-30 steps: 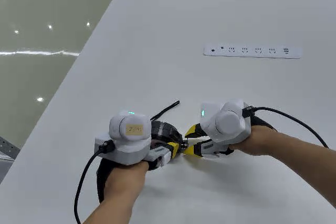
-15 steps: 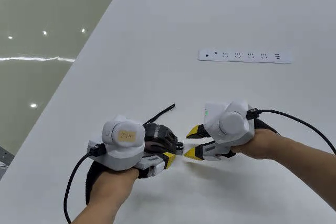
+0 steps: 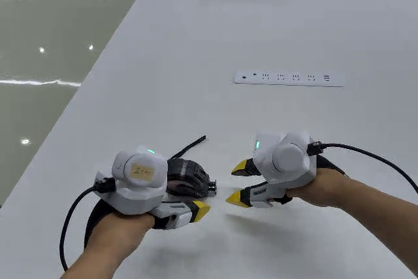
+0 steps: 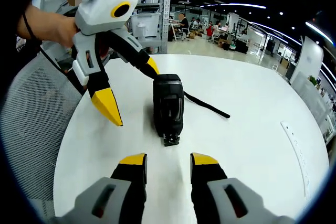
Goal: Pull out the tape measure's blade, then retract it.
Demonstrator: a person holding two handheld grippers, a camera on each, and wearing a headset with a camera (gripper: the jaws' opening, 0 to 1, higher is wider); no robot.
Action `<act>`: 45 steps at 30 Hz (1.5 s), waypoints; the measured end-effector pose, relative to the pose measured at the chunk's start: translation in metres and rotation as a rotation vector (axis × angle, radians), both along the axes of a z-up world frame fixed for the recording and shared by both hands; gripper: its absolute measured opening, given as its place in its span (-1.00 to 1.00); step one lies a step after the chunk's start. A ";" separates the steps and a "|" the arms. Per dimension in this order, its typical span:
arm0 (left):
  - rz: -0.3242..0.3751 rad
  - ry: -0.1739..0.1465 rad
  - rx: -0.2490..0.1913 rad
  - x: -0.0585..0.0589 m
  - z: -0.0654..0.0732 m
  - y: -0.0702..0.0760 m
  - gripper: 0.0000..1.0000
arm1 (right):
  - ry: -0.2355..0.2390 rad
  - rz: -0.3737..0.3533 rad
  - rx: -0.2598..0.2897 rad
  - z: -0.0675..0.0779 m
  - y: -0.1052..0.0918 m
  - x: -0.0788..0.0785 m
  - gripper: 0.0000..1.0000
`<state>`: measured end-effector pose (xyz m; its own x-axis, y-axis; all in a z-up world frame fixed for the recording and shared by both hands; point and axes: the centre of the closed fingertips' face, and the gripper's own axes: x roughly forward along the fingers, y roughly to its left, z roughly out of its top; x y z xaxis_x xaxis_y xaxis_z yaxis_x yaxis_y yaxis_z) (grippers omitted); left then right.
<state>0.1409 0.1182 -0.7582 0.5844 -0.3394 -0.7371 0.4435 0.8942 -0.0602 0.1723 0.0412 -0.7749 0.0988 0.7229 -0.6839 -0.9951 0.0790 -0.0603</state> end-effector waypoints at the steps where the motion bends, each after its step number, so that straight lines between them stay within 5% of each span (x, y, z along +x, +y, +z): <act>1: -0.005 -0.002 -0.002 0.000 0.000 0.001 0.39 | 0.001 -0.007 0.000 0.002 -0.002 -0.001 -0.34; 12: -0.033 -0.014 0.001 -0.009 0.000 0.005 0.41 | 0.005 -0.072 0.018 0.016 -0.023 -0.005 -0.24; 26: -0.095 -0.068 -0.033 -0.019 0.028 -0.007 0.57 | 0.008 -0.176 0.031 0.039 -0.062 -0.013 -0.05; 45: -0.104 -0.116 -0.055 -0.025 0.048 0.010 0.82 | -0.005 -0.338 0.056 0.051 -0.108 -0.024 0.14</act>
<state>0.1161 0.1286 -0.7106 0.6239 -0.4402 -0.6457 0.5402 0.8400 -0.0507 0.1479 -0.0671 -0.7236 0.3422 0.6852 -0.6429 -0.9118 0.4075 -0.0509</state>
